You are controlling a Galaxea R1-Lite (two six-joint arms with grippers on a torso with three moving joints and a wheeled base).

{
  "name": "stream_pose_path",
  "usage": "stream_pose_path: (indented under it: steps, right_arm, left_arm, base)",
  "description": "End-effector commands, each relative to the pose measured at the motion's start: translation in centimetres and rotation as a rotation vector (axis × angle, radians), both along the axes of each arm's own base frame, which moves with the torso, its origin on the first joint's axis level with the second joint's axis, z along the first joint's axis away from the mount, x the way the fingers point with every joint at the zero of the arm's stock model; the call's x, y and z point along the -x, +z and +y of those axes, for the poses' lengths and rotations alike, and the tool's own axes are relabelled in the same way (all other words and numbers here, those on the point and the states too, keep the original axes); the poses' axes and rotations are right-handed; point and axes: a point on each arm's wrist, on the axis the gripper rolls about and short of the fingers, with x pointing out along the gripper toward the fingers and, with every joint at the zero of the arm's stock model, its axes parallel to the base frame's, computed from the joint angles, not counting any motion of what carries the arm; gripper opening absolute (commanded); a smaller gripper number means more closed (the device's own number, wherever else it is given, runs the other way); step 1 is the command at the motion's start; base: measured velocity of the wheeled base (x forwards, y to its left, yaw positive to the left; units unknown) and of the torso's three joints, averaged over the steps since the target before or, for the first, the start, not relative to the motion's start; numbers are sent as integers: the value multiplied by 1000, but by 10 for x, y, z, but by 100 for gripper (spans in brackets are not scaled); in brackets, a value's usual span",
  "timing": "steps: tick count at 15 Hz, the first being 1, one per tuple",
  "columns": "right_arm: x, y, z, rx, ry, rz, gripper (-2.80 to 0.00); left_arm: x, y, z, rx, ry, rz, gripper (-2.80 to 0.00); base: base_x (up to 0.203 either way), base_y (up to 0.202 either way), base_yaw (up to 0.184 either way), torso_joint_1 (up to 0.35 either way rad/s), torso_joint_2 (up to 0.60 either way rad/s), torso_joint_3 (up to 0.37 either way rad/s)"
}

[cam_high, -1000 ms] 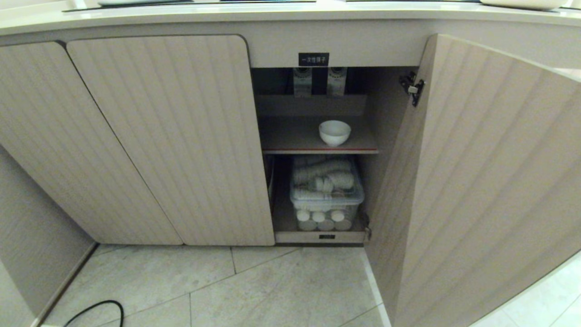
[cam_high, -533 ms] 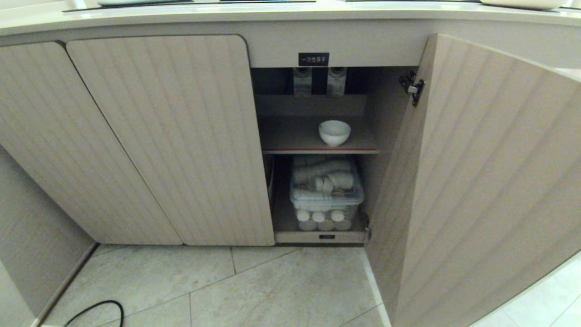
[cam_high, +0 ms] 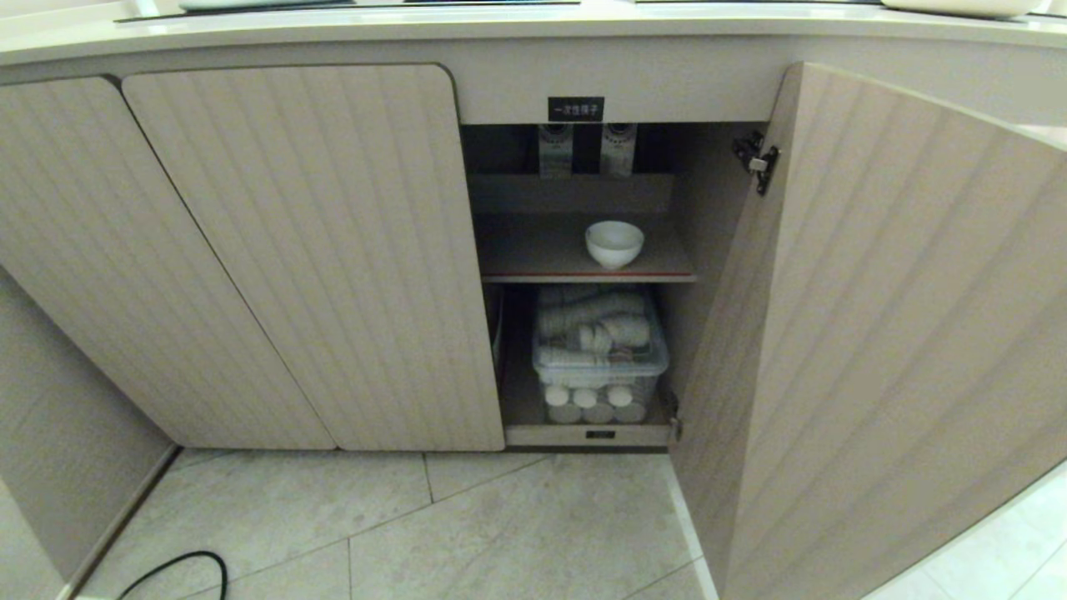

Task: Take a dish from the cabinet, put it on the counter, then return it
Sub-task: Close the cabinet door

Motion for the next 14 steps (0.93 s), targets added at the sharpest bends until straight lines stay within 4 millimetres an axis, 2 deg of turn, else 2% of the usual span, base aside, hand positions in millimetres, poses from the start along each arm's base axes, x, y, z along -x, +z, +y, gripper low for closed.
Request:
stream_pose_path:
  steps: [1, 9, 14]
  right_arm:
    - [-10, 5, 0, -23, -9, 53, -280]
    - [-35, 7, 2, -74, 77, 185, -280]
    - [-46, 20, 3, -84, 184, 147, -280]
  left_arm:
    - [0, 0, 0, 0, 0, -1, -280]
    - [0, 0, 0, 0, 0, -1, -280]
    - [0, 0, 0, 0, 0, 0, -280]
  base:
    - [0, 0, 0, 0, 0, 0]
    - [0, 0, 0, 0, 0, 0]
    - [0, 0, 0, 0, 0, 0]
